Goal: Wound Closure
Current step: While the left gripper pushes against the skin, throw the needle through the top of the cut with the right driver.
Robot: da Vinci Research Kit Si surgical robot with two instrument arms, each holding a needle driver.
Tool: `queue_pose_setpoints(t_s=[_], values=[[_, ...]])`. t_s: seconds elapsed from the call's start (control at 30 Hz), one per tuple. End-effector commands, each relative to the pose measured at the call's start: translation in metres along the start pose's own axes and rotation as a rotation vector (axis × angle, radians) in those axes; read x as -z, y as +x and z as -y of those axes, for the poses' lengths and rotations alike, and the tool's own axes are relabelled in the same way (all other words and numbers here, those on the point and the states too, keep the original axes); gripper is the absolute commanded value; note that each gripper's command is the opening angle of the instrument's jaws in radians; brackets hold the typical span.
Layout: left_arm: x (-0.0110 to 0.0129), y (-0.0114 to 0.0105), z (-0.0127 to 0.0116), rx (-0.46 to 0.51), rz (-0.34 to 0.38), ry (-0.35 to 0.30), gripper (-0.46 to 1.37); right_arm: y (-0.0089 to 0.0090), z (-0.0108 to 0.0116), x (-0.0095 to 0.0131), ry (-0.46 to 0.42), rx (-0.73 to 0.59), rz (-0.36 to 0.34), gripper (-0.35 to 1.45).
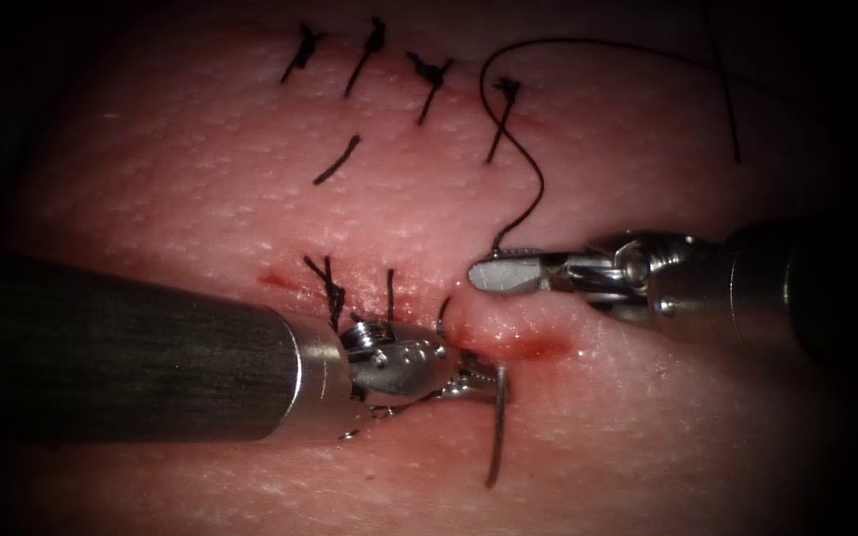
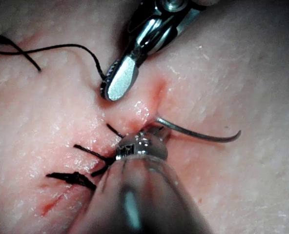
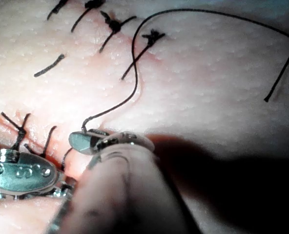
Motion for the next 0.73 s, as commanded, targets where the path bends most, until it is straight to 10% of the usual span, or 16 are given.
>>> queue_pose_setpoints(t_s=[0.03, 0.73], values=[[0.0000, 0.0000, 0.0000, -0.002, 0.000, -0.006, -0.28, 0.0000, 0.0001, 0.0001, -0.002, 0.000, 0.000, -0.35], [0.0000, 0.0002, -0.0002, -0.006, -0.002, -0.008, -0.29, -0.0004, -0.0001, 0.0001, 0.004, -0.007, 0.001, -0.35]])
